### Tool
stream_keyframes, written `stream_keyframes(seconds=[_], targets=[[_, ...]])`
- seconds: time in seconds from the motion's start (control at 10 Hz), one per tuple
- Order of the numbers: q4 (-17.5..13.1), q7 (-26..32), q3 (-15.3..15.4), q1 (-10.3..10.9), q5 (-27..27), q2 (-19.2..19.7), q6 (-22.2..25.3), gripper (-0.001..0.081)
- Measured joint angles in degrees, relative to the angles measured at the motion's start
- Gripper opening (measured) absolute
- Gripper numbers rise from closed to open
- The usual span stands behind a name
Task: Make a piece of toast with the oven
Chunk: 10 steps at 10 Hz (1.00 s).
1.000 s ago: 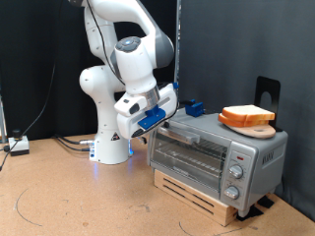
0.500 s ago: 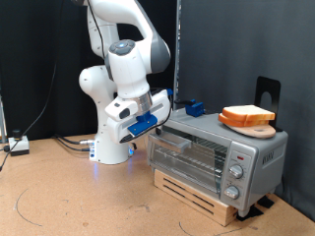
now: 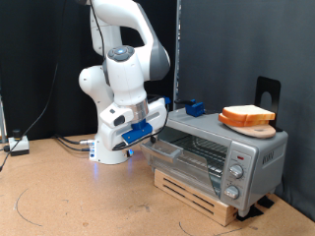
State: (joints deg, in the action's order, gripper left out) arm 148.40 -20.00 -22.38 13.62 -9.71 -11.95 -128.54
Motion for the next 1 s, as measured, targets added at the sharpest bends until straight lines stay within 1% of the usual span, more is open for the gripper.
stream_keyframes(seconds=[0.3, 0.6, 0.7, 1.0], targets=[[-1.2, -0.2, 0.0, -0.2, 0.0, 2.9, -1.5, 0.0809], [-1.7, 0.5, 0.6, -0.1, 0.3, 5.1, -7.8, 0.0809], [-2.1, 0.5, 0.9, 0.0, 0.3, 5.8, -9.0, 0.0809], [-3.4, -0.9, 1.1, -0.1, 0.6, 8.4, -9.4, 0.0809]])
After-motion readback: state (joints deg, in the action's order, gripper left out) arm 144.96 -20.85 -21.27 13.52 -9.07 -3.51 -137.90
